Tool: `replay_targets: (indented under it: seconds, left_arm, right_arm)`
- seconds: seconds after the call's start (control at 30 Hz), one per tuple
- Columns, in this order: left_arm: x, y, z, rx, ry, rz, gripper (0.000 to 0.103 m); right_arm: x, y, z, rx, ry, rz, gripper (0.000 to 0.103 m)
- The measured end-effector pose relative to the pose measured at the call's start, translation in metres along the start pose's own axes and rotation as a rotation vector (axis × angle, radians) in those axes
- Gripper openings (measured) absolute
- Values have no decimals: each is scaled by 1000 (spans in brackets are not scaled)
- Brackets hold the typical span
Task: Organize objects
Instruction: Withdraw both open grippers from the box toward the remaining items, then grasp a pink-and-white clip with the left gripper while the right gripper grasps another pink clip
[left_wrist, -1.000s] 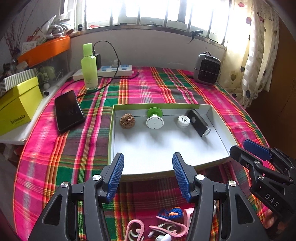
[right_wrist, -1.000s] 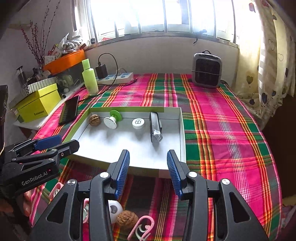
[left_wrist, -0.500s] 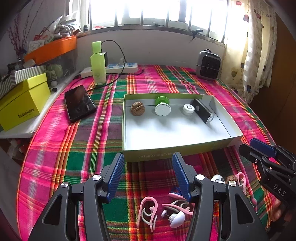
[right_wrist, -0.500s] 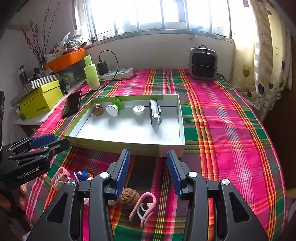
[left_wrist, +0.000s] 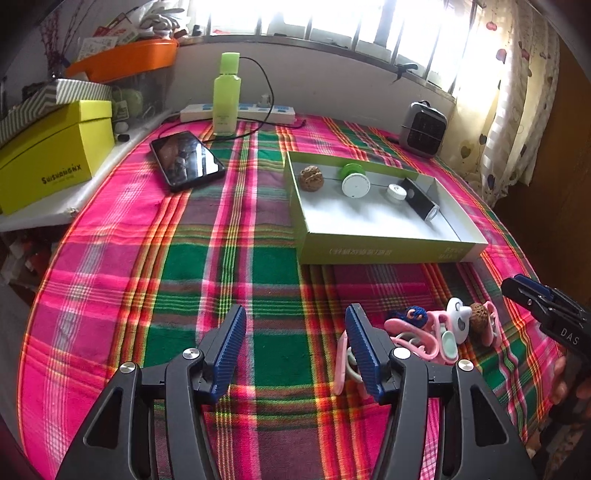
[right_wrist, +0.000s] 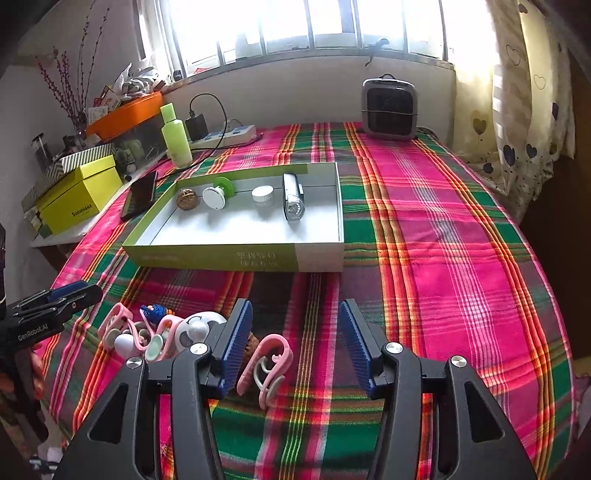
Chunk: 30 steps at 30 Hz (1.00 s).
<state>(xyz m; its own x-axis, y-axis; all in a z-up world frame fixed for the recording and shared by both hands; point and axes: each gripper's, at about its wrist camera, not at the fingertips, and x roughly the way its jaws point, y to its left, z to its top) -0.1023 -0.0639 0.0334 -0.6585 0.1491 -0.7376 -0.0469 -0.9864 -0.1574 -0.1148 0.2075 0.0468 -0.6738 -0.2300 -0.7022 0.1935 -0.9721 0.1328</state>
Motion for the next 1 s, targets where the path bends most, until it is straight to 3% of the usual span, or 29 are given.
replay_targets:
  seconds: [0.27,0.6,1.0]
  left_arm:
    - [7,10,-16,-43,53,-70,56]
    - [4,-6,-16,-3,53,-113,56]
    - [14,-14,-17,19,83,-113,56]
  right_arm:
    - [0,-4,-8,8,25,51,51]
    - [10,-1,-19,21,68,91,51]
    - [16,8,-22,8,84,119,51]
